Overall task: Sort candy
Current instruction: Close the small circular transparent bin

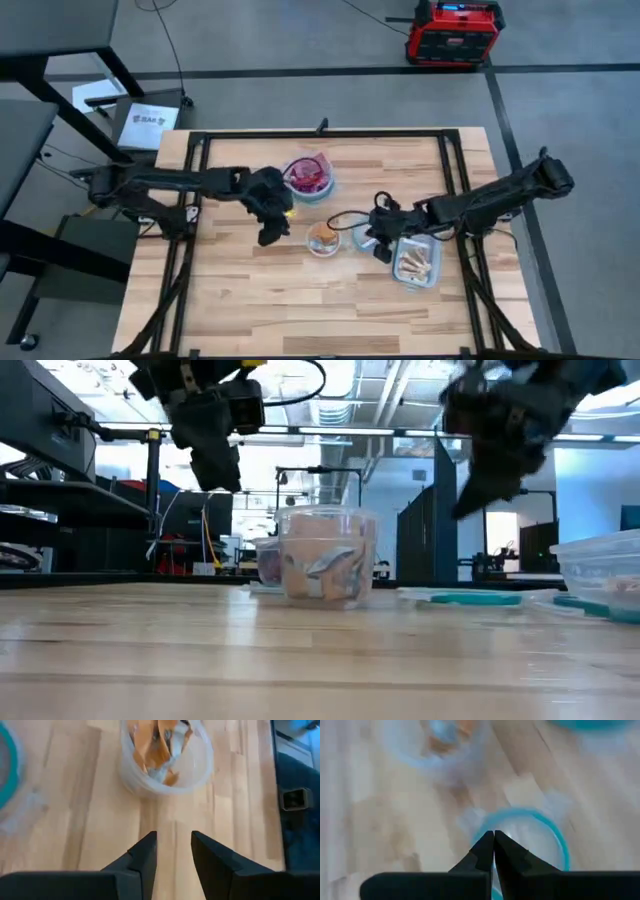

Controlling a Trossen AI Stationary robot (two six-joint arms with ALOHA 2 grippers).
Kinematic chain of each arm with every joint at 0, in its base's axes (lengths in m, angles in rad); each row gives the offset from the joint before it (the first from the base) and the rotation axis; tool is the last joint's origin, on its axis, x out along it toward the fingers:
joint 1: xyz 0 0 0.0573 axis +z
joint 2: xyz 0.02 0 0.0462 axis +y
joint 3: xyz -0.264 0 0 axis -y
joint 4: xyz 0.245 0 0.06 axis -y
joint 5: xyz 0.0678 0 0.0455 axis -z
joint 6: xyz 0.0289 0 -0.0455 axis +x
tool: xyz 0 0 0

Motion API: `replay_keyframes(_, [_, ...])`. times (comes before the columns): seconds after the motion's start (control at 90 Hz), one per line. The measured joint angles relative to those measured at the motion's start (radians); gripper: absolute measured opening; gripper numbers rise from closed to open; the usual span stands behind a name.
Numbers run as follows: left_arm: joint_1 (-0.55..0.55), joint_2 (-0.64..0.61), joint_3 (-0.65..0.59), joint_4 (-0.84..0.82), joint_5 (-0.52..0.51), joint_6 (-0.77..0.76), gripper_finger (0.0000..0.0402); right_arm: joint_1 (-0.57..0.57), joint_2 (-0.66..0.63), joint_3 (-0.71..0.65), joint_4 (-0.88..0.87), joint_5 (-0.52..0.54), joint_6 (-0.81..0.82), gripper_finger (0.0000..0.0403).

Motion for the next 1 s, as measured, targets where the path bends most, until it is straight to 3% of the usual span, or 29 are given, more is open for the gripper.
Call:
replay_keyframes(0.111, [-0.06,0.029,-0.1,0.206,0.002,-0.048,0.0107,-0.087,0.018,-0.001,-0.079,-0.013,0.064,0.0024])
replay_keyframes(0.256, [-0.132,0.087,-0.181,0.416,-0.022,-0.056,0.0107,-0.239,0.046,-0.001,-0.083,-0.122,0.01,0.0091])
replay_keyframes(0.478, [-0.204,0.216,-0.192,0.519,-0.144,0.123,0.0107,-0.421,0.181,-0.002,-0.049,-0.353,-0.159,0.0188])
replay_keyframes(0.7, [-0.2,0.364,-0.169,0.678,-0.17,0.127,0.0107,-0.425,0.3,0.001,0.047,-0.544,-0.194,0.0228])
replay_keyframes(0.822, [-0.172,0.395,-0.15,0.676,-0.228,0.128,0.0107,-0.373,0.316,0.003,0.094,-0.594,-0.159,0.0229])
replay_keyframes(1.0, [-0.131,0.39,-0.151,0.65,-0.234,0.131,0.0107,-0.295,0.26,0.008,0.065,-0.596,-0.153,0.022])
